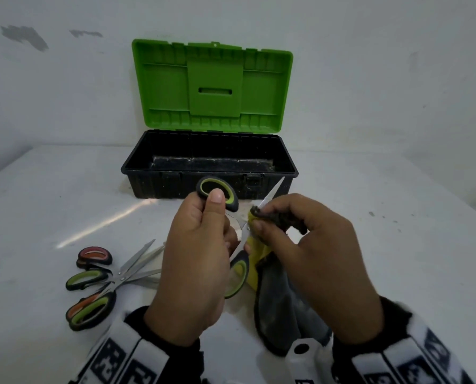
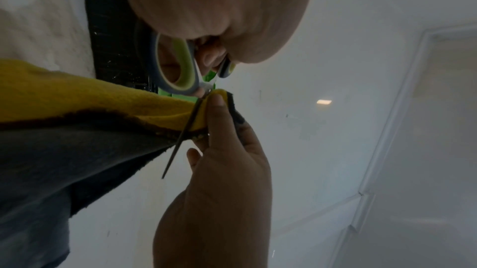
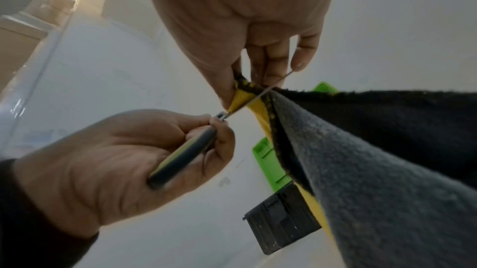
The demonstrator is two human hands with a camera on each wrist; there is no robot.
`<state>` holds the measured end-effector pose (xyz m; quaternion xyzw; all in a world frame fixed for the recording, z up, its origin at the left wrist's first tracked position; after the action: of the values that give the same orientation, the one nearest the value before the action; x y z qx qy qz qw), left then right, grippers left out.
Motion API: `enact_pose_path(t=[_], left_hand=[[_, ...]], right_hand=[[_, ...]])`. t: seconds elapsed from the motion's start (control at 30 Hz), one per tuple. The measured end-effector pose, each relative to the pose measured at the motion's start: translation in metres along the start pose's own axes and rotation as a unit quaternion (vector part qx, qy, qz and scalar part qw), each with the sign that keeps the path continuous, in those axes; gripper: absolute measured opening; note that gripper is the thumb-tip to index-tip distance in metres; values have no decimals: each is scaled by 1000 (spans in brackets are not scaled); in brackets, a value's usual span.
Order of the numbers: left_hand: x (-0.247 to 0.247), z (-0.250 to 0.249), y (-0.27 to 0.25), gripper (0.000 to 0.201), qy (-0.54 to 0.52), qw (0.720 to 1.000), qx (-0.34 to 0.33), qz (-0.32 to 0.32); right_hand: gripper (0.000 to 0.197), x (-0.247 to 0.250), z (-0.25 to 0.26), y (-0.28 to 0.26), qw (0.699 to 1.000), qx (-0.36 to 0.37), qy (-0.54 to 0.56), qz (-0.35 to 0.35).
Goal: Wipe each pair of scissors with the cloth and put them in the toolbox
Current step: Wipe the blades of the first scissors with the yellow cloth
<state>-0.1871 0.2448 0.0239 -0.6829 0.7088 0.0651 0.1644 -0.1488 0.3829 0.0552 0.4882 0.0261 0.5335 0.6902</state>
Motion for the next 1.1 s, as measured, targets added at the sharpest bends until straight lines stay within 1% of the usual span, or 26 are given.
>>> enact_pose_path(t=[0.07,0.13,0.3,0.4,0.47,0.57,0.73,0.8,0.9,0.97,1.03,1.1], left_hand=[[1,0,-1,47,-8,1000,6,-2],[0,0,-3,47,-11,1000,13,1],[-1,-1,-5,47,-1,1000,-7,0],[0,1,-7,37,14,1000,-21,3],[2,5,-6,33,20,1000,-19,-1],[5,7,-5,34,21,1000,-14,0],[6,9,-4,41,23,1000,2,10],[7,8,-3,43,18,1000,13,9],[11,8,-1,37,19,1000,22,9],[11,7,-1,30,25,999,20,13],[11,8,1,29,21,999,23,16],[11,8,1,31,13,999,28,18]], right_hand=[[11,0,-5,-1,999,-23,5,-23],[16,0,-9,-2,998,-47,5,-38],[20,-1,-3,-1,997,-61,9,-46],[24,7,-17,4,991,-107,19,-75],[26,8,-21,4,989,-125,33,-66],[27,2,-16,0,990,-132,36,-33],[27,8,-27,4,980,-168,85,-72],[28,6,-23,3,981,-161,89,-58],[28,2,-17,1,984,-153,81,-34],[29,5,-24,3,979,-164,100,-60],[29,7,-28,4,970,-180,137,-87],[28,4,-27,1,966,-187,160,-76]])
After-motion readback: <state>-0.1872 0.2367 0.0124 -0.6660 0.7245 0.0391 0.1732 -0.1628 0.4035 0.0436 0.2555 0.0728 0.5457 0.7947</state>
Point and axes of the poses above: each hand's wrist, its own y-axis towards the middle knuckle, its own x-axis out of the back of the hand, z = x × y, the point moved 5 cm from there along y, towards the middle knuckle, and after that the axes turned 12 degrees about x, right-handed, at the moved point
